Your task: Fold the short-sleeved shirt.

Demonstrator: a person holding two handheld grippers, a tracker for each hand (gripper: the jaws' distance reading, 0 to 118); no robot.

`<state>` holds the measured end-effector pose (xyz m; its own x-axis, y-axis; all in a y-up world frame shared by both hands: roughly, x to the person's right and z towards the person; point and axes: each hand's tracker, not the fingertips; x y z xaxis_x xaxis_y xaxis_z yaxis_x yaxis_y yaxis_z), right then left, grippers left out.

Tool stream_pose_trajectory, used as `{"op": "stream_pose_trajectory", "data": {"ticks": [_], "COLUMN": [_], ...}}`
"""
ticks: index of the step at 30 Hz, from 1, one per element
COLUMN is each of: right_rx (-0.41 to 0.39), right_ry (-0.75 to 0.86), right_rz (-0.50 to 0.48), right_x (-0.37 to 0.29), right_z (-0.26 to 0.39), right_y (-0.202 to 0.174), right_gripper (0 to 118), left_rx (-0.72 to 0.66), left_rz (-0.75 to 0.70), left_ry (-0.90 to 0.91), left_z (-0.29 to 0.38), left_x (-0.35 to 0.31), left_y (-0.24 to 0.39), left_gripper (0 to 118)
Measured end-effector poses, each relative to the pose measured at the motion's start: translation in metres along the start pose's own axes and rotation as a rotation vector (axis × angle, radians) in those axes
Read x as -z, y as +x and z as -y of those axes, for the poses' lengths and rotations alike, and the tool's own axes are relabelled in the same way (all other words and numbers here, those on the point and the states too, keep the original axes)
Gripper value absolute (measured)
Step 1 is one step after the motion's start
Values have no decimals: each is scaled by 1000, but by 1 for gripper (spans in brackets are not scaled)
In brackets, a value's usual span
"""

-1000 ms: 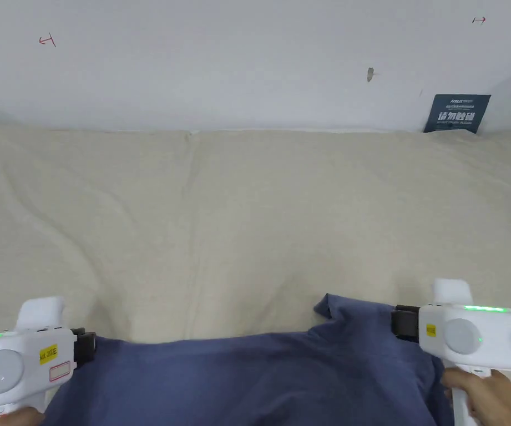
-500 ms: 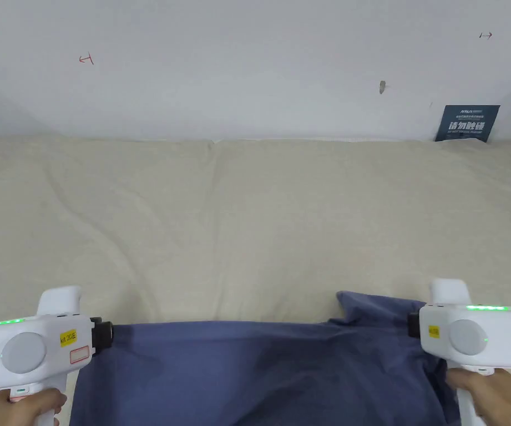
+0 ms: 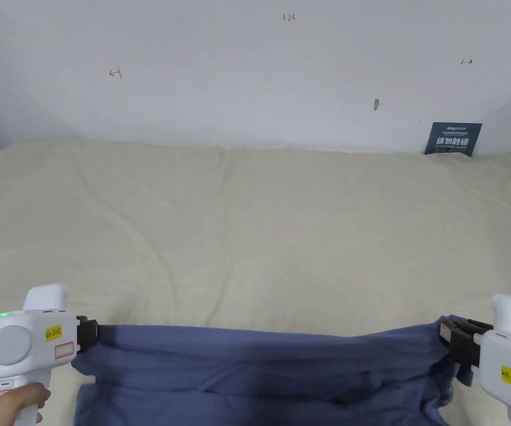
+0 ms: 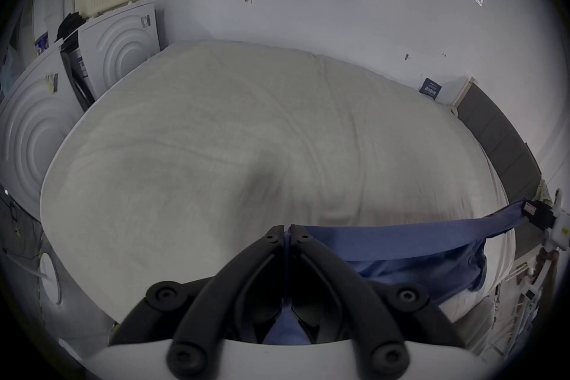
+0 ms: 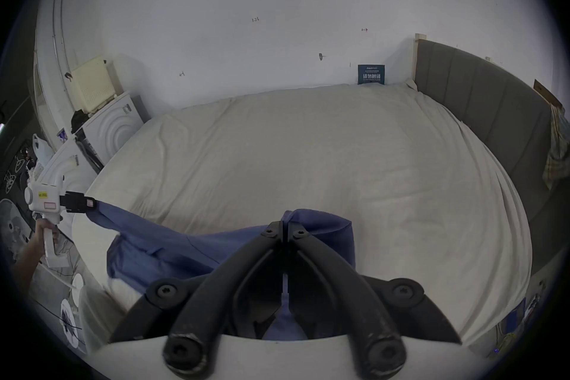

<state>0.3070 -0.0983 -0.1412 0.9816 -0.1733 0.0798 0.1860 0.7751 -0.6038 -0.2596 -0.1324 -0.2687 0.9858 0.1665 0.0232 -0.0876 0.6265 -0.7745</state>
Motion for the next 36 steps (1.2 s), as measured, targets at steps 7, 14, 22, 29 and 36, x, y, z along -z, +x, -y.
{"op": "stream_pose_trajectory", "data": {"ticks": [7, 14, 22, 29, 36], "right_rx": [54, 103, 26, -61, -131], "right_ry": [-128, -249, -109, 267, 536], "right_rz": [48, 144, 207, 151, 163], "right_x": [2, 23, -6, -54, -82], "right_z": [85, 141, 101, 27, 0], "right_y": [11, 18, -4, -54, -100], "right_gripper": [1, 1, 85, 85, 85], "left_rx": [-33, -51, -163, -101, 41], "left_rz": [-19, -57, 7, 67, -21], "left_ry": [-102, -195, -97, 277, 646], "left_z": [76, 130, 108, 49, 30], "left_x": [3, 31, -1, -78, -129], "left_y": [-14, -18, -12, 30, 76], "left_gripper": [3, 3, 91, 91, 91]}}
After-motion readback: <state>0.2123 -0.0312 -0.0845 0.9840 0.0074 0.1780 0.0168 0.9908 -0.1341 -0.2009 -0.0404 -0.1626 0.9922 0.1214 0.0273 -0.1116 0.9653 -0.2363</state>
